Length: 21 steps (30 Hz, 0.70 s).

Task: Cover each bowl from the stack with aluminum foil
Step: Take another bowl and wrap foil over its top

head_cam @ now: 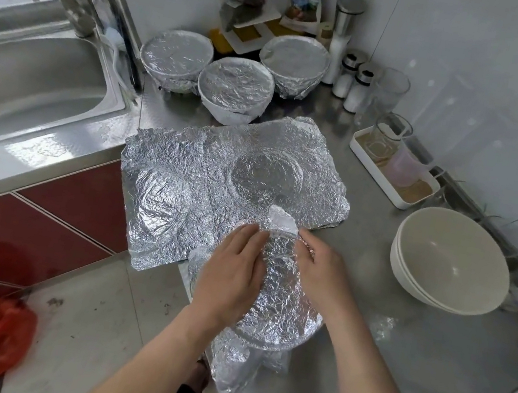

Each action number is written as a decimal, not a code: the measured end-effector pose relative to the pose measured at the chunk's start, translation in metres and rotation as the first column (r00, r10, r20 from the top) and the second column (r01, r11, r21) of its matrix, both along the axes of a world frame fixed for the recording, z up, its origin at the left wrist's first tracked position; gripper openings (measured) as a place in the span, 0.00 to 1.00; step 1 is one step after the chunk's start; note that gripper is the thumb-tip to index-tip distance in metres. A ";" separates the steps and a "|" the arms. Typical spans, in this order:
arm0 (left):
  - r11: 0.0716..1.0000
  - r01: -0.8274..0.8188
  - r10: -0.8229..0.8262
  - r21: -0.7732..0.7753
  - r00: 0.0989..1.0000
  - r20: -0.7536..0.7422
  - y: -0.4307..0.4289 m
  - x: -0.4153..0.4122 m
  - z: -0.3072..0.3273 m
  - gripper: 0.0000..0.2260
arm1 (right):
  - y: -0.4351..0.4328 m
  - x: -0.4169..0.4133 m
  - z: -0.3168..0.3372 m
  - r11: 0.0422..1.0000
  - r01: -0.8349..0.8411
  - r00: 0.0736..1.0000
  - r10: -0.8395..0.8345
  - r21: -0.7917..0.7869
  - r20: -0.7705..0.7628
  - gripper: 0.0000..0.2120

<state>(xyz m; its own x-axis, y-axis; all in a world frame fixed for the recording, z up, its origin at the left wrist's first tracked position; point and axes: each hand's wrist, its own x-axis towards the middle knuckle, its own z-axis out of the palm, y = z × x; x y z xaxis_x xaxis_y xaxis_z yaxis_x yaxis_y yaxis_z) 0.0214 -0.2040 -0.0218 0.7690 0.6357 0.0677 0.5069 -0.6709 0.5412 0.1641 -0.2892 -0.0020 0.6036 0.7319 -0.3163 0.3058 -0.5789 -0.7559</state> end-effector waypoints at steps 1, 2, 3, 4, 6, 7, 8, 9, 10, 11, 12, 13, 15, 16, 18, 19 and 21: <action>1.000 0.005 -0.005 -0.002 1.000 0.000 0.001 0.000 0.000 0.22 | 0.000 0.000 -0.001 1.000 0.004 1.000 -0.004 0.006 0.011 0.19; 1.000 0.011 -0.011 -0.005 1.000 -0.001 0.001 0.000 0.000 0.22 | 0.000 0.000 -0.003 1.000 0.010 1.000 -0.010 0.010 0.026 0.18; 1.000 0.019 -0.019 -0.007 1.000 -0.003 0.002 0.000 -0.001 0.22 | 0.000 0.000 -0.003 1.000 0.016 0.999 -0.017 0.017 0.038 0.17; 1.000 0.028 -0.028 -0.002 1.000 -0.005 0.002 0.000 -0.001 0.22 | 0.000 0.000 -0.002 0.999 0.025 0.999 -0.027 0.030 0.043 0.16; 0.998 0.056 -0.056 0.010 0.998 0.000 0.003 0.000 -0.002 0.22 | -0.002 0.000 -0.002 0.997 0.048 0.997 -0.051 0.059 0.051 0.14; 0.998 0.070 -0.070 0.003 0.998 0.005 0.005 0.000 -0.002 0.22 | -0.004 0.000 -0.002 0.996 0.059 0.997 -0.062 0.063 0.053 0.13; 0.996 0.089 -0.089 -0.007 0.996 0.004 0.007 0.001 -0.001 0.22 | -0.007 -0.001 -0.002 0.995 0.071 0.996 -0.074 0.064 0.047 0.13; 0.993 0.116 -0.116 -0.008 0.993 0.000 0.010 0.002 -0.001 0.23 | -0.011 -0.002 -0.002 0.995 0.083 0.996 -0.085 0.055 0.034 0.13; 0.990 0.142 -0.142 0.006 0.990 -0.009 0.012 0.004 -0.001 0.22 | -0.014 -0.003 -0.002 0.995 0.092 0.995 -0.093 0.039 0.028 0.13; 0.986 0.161 -0.160 0.032 0.987 -0.021 0.014 0.005 0.000 0.22 | -0.017 -0.003 -0.001 0.995 0.099 0.995 -0.099 0.012 0.025 0.16; 0.984 0.166 -0.164 0.061 0.986 -0.036 0.016 0.005 0.001 0.22 | -0.019 -0.004 0.000 0.994 0.112 0.994 -0.112 -0.016 0.017 0.20; 0.985 0.151 -0.147 0.080 0.988 -0.046 0.016 0.004 0.003 0.22 | -0.020 -0.003 0.002 0.992 0.123 0.992 -0.123 -0.037 -0.004 0.25; 0.994 0.071 -0.066 0.085 0.996 -0.057 0.010 0.000 0.005 0.21 | -0.016 0.003 0.007 0.993 0.107 0.993 -0.109 -0.050 -0.038 0.30; 0.998 0.019 -0.016 0.062 0.998 -0.054 0.006 -0.004 0.004 0.22 | -0.011 0.007 0.008 0.995 0.074 0.996 -0.077 -0.061 -0.047 0.30; 0.998 -0.055 0.054 -0.017 0.998 -0.036 -0.004 -0.010 0.003 0.22 | -0.001 0.011 0.008 0.996 -0.003 0.998 -0.003 -0.086 -0.068 0.28; 0.996 -0.067 0.066 -0.052 0.998 -0.019 -0.008 -0.012 0.002 0.23 | 0.004 0.012 0.008 0.995 -0.032 0.996 0.025 -0.090 -0.080 0.28; 0.992 -0.084 0.086 -0.096 0.996 0.017 -0.012 -0.013 -0.001 0.23 | 0.010 0.010 0.007 0.995 -0.063 0.995 0.057 -0.073 -0.083 0.24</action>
<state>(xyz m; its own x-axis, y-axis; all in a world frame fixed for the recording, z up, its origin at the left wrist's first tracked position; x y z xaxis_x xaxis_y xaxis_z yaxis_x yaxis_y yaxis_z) 0.0088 -0.2158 -0.0225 0.7112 0.7027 0.0193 0.5475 -0.5708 0.6120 0.1744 -0.2791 0.0046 0.5292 0.7383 -0.4181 0.2815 -0.6176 -0.7344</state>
